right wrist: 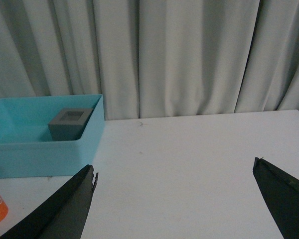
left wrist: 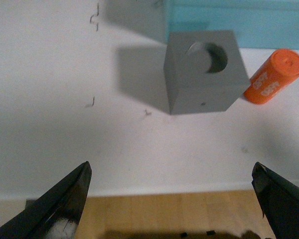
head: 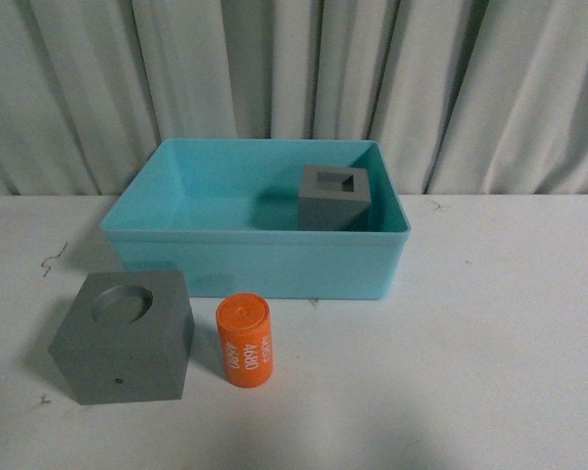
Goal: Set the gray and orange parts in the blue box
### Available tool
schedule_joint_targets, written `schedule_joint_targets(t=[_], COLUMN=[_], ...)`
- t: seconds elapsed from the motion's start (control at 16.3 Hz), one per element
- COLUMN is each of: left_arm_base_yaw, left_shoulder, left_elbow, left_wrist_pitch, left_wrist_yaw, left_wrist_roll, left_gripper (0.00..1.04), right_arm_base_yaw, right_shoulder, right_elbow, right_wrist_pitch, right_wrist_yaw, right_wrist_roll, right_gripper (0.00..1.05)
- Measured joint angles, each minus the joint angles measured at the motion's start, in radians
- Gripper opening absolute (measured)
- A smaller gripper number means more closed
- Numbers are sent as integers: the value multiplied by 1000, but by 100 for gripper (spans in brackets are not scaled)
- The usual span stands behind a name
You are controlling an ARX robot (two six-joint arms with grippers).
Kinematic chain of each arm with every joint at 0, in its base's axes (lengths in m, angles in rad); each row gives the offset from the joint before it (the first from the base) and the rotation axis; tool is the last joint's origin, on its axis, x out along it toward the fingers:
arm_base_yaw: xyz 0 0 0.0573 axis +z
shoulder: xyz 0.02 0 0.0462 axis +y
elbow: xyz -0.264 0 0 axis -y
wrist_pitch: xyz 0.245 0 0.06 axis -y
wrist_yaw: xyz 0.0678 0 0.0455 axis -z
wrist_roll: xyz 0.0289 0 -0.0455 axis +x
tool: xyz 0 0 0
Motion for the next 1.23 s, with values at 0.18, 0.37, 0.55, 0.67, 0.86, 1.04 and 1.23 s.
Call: schedule_joint_targets(t=[0.18,0.37,0.55,0.67,0.86,1.04,1.23], left_arm_base_yaw=[-41,-76,-113,-153,-171,-161,-122], left_shoulder=[139,266,393,557,713,833,952], left_elbow=[68,132,189,270,350,381,435], left_wrist_pitch=[90,169,233,273,311,358,401], left_wrist_yaw=[-10,-31,-47,-58,-58,-56,-54], left_wrist_roll=[26,49,72,84,105,128,155], left_gripper=[98,98,98,98,98,98,98], right_arm_base_yaw=[0,1,1,1,1,1,1], right_shoulder=[0,0,0,0,0,0,0], right_elbow=[0,0,0,0,0,0,0], right_wrist_pitch=[1,1,1,1,1,1,1], right_wrist_yaw=[-2,-2,-2,-2,-2,-2,-2], right_wrist_roll=[0,0,0,0,0,0,0], right_gripper=[98,98,98,98,98,98,98])
